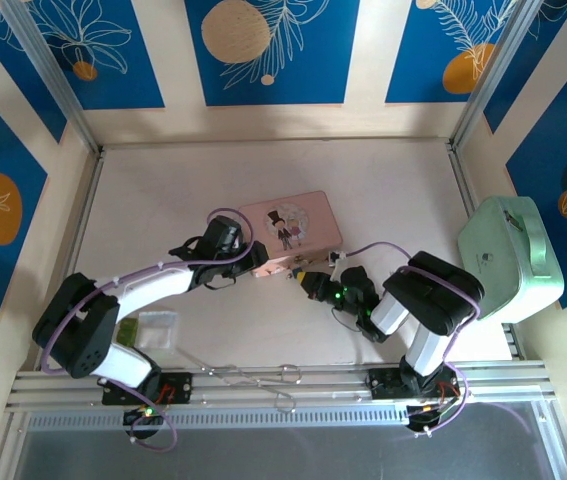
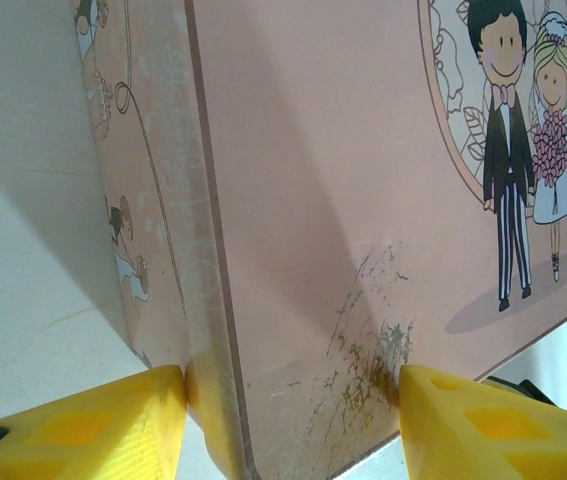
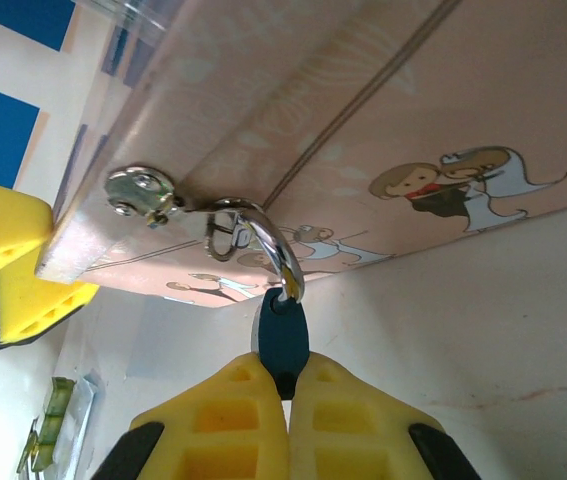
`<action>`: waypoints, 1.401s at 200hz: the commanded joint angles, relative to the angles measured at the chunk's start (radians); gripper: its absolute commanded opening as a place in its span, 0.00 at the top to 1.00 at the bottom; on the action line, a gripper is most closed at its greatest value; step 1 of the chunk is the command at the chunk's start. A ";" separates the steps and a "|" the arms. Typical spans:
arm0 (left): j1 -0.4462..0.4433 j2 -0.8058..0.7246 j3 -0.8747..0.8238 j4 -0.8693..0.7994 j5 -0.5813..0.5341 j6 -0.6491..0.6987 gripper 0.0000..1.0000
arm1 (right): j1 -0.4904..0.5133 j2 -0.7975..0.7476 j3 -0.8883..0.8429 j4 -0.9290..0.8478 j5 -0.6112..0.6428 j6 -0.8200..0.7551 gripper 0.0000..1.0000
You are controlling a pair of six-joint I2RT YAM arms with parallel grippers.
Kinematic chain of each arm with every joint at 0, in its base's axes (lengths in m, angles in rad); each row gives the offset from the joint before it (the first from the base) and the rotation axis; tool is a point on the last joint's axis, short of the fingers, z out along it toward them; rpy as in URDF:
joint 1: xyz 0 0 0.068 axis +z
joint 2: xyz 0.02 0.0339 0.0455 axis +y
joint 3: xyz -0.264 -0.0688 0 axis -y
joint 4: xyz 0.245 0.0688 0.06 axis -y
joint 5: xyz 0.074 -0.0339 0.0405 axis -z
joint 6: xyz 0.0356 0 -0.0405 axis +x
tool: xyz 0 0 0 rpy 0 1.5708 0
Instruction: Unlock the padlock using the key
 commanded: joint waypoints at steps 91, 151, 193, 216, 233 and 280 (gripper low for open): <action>0.022 0.007 -0.025 -0.033 0.000 0.011 0.44 | 0.014 -0.052 0.001 -0.017 0.041 0.000 1.00; 0.047 0.005 -0.025 -0.038 0.005 0.023 0.44 | 0.028 -0.254 0.009 -0.277 0.096 -0.053 1.00; 0.059 0.013 -0.008 -0.047 0.005 0.035 0.44 | 0.049 -0.391 0.013 -0.436 0.130 -0.088 1.00; 0.067 0.019 0.009 -0.056 0.008 0.048 0.44 | 0.058 -0.479 0.022 -0.544 0.145 -0.111 1.00; 0.071 0.025 0.021 -0.062 0.008 0.055 0.44 | 0.063 -0.547 0.037 -0.647 0.154 -0.125 1.00; 0.079 0.058 0.044 -0.052 0.013 0.066 0.45 | 0.053 -0.657 0.101 -0.920 0.134 -0.131 1.00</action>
